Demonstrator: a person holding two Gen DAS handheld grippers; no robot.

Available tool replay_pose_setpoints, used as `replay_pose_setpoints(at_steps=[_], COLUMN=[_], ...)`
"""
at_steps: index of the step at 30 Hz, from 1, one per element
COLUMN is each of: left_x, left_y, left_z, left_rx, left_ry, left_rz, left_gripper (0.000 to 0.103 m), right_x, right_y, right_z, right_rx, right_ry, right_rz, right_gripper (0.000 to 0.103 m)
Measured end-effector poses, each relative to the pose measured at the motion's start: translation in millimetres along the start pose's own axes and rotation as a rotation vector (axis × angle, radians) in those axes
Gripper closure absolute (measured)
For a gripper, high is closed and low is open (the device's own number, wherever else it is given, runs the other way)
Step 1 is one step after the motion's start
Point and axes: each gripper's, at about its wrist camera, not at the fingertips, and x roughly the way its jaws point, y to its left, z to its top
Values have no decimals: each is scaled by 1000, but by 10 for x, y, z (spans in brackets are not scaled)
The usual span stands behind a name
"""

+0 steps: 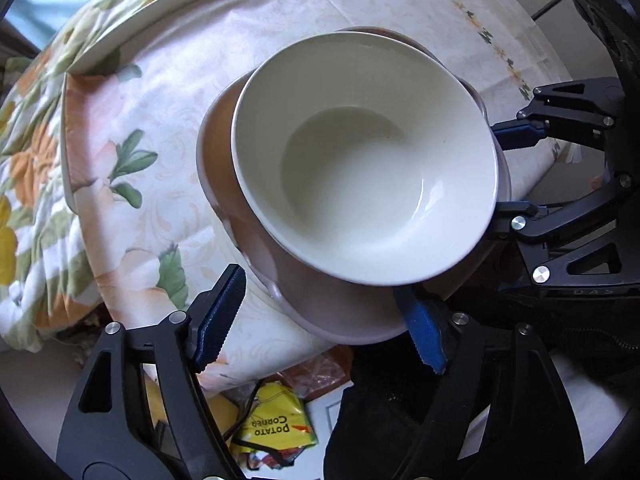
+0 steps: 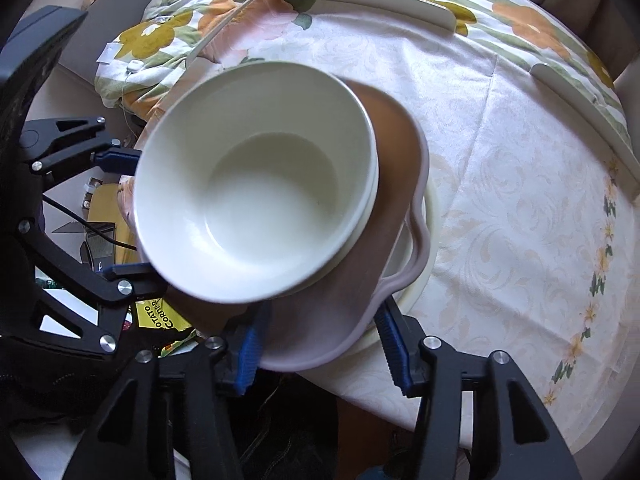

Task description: Organize plates and bowls

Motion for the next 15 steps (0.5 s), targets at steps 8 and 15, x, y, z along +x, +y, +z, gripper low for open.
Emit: replay_pose_setpoints(at_steps=[8, 15], left_x=[-125, -541], left_y=[-34, -80], left_z=[-52, -318], left_rx=[-16, -120], left_ry=[-32, -144], left_rz=[-21, 16], left_gripper=[29, 29], right_x=[-146, -583], right_y=[-49, -22], right_z=[-120, -390], right_rx=[50, 99], right_ry=[-31, -152], right_rz=[-11, -42], right_gripper=[54, 54])
